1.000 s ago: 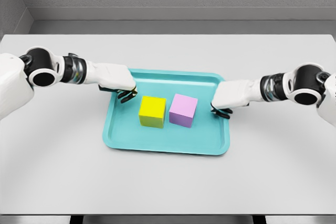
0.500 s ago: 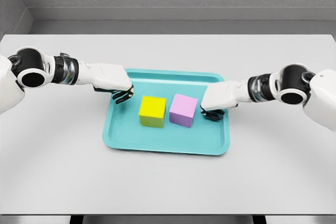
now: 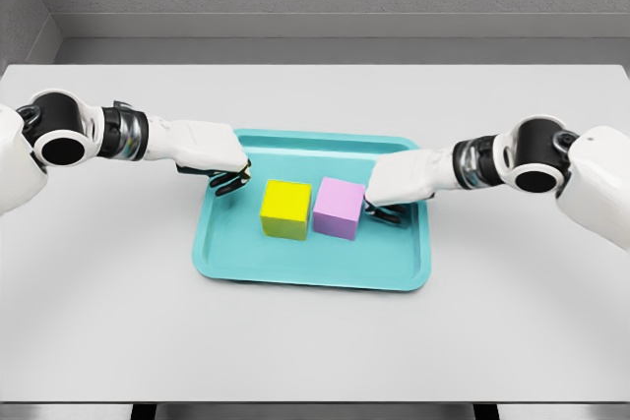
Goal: Push two cubes
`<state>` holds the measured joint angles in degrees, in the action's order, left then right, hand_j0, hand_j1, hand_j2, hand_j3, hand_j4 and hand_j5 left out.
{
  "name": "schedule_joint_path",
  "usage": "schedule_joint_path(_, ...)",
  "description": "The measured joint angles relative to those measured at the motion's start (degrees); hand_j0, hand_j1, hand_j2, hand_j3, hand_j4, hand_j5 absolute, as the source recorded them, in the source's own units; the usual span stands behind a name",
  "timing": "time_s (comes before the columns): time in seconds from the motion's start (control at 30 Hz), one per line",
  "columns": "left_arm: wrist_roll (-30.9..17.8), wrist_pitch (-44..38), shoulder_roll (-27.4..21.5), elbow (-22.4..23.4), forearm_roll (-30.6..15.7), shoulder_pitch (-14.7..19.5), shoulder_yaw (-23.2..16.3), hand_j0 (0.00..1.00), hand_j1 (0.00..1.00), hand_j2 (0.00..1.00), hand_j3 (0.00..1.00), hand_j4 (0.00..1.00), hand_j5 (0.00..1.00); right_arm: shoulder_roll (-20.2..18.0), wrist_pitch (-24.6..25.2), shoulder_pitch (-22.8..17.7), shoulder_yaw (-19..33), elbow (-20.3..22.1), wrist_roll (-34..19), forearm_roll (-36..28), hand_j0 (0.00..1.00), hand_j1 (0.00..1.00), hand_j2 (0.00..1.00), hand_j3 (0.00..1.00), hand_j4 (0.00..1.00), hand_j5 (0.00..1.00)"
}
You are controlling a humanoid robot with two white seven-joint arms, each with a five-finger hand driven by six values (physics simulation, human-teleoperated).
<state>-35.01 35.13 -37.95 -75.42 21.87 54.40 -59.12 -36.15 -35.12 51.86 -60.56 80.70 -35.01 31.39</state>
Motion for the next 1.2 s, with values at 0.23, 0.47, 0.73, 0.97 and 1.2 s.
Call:
schedule_joint_path(0.23, 0.0, 0.0, 0.6, 0.1, 0.2, -0.2, -0.9, 0.05, 0.05, 0.05, 0.05, 0.05, 0.05, 0.8, 0.0, 0.5, -0.1, 0.2, 0.0, 0.0, 0.1, 0.1, 0.1, 0.1, 0.1, 0.1)
schedule_joint_path(0.47, 0.0, 0.0, 1.4, 0.1, 0.5, -0.4, -1.7, 0.05, 0.05, 0.05, 0.05, 0.05, 0.05, 0.6, 0.0, 0.5, 0.0, 0.0, 0.0, 0.2, 0.1, 0.1, 0.1, 0.1, 0.1, 0.1)
schedule_joint_path(0.73, 0.0, 0.0, -3.7, 1.6, -1.6, 1.5, 1.1, 0.12, 0.12, 0.12, 0.12, 0.12, 0.12, -4.3, -0.1, -3.7, 16.2, -1.8, 0.0, -0.4, 1.0, 1.0, 1.0, 1.0, 1.0, 1.0)
schedule_joint_path(0.97, 0.0, 0.0, -6.6, 21.0, -7.7, -0.6, 12.8, 1.0, 1.0, 1.0, 1.0, 1.0, 1.0, -6.4, 0.0, -6.0, 30.1, -12.4, 0.0, -1.3, 1.0, 1.0, 1.0, 1.0, 1.0, 1.0)
schedule_joint_path(1.2, 0.0, 0.0, -5.5, 25.6, -9.8, -1.0, 13.9, 1.0, 1.0, 1.0, 1.0, 1.0, 1.0, -6.4, 0.0, -6.1, 31.7, -15.4, 0.0, -1.3, 1.0, 1.0, 1.0, 1.0, 1.0, 1.0)
